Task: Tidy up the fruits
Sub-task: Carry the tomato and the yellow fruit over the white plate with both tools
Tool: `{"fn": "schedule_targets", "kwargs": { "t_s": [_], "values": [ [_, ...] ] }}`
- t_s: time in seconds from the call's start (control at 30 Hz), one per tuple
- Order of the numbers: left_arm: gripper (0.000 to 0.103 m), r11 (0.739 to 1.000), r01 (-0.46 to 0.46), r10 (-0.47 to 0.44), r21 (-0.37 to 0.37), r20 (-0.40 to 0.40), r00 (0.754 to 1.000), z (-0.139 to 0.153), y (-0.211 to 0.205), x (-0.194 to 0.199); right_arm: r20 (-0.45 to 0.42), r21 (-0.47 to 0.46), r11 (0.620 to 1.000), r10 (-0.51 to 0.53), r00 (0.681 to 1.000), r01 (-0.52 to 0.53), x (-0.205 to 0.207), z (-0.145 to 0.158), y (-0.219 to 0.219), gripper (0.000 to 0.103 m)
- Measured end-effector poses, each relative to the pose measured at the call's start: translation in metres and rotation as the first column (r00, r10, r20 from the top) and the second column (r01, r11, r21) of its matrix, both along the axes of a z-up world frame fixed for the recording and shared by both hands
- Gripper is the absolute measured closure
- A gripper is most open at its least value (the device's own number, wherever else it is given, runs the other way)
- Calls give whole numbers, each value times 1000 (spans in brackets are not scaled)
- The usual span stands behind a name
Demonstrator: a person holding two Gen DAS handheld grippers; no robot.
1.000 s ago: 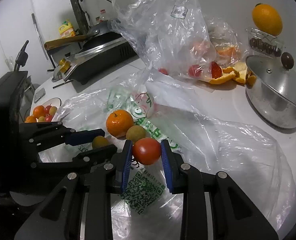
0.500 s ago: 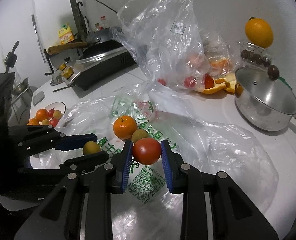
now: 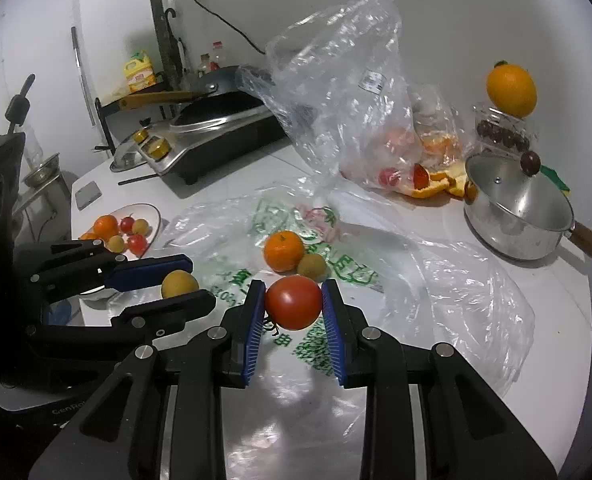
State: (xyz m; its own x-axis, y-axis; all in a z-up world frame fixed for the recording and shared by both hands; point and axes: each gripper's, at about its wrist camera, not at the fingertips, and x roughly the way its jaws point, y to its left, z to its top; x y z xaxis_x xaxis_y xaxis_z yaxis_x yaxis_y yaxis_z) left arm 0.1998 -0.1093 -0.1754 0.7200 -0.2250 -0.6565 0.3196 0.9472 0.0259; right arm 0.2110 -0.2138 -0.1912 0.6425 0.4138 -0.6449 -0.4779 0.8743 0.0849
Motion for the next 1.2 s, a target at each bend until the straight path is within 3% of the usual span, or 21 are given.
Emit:
{"fn": "schedule_targets", "kwargs": {
  "t_s": [0.6, 1.2],
  "values": [
    [75, 998, -48, 50, -43, 58, 997, 18, 49, -40, 50, -40, 998, 51, 997, -49, -33, 21, 48, 72],
    [75, 985, -149, 155, -84, 68, 986, 12, 111, -68, 52, -101, 987, 129, 990, -123, -47, 23, 104, 72]
  ]
}}
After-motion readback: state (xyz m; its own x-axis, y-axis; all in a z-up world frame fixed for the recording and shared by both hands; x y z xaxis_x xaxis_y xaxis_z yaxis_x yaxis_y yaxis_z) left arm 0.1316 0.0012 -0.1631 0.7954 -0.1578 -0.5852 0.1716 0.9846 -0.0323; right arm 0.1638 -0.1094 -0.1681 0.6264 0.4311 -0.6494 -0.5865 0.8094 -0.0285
